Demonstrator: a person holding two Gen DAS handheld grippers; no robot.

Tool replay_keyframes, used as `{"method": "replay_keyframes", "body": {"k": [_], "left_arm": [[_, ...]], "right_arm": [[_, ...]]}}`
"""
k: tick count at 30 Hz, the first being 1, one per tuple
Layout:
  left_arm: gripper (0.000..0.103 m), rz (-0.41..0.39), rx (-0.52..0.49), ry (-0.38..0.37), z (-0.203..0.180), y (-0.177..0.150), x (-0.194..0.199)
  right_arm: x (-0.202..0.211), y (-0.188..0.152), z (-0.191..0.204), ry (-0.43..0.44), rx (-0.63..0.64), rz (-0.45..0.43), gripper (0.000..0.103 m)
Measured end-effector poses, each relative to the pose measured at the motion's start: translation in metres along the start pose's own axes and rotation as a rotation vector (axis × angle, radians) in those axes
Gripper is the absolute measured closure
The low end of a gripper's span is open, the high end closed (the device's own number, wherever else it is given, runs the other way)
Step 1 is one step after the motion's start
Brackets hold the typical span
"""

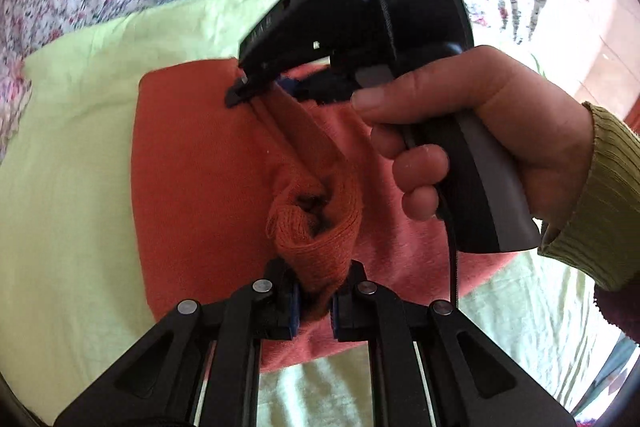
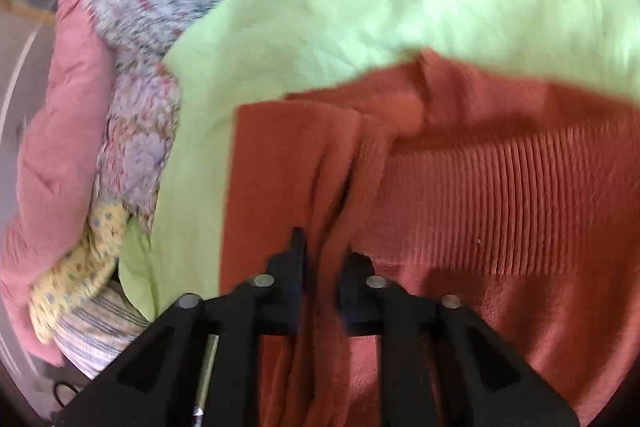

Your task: Fold small clothes

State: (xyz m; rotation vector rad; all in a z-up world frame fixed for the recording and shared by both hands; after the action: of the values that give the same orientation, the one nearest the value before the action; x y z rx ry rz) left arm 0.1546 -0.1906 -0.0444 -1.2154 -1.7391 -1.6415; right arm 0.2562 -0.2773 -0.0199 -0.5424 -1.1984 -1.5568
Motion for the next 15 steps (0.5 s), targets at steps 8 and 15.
{"method": "replay_keyframes", "body": {"k": [8,15], "left_arm": [[0.094,0.010,-0.088,-0.218,-0.061,-0.001,0.006],[0.094,0.082,-0.183,-0.256,-0.099,-0.014,-0.027]], "right_arm": [[0.118,-0.026,-0.019,-0.036,0.063,-0.176,0.089],[0.126,-0.059,-0.093,-0.129,-0.078,-0.147,0.089]]}}
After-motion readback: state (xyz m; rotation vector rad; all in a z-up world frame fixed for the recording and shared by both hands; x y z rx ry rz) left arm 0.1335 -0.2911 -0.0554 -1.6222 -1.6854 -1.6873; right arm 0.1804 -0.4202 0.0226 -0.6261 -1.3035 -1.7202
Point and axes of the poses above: each gripper's, at about its wrist camera, not at the fingertips, and x roughly against the way its jaws point, z to its left, y to its top, the point moved 2 cm from there along -x, roughly the way its jaws point, and after that the axes turned 10 degrees about x, right-handed, at the moved point
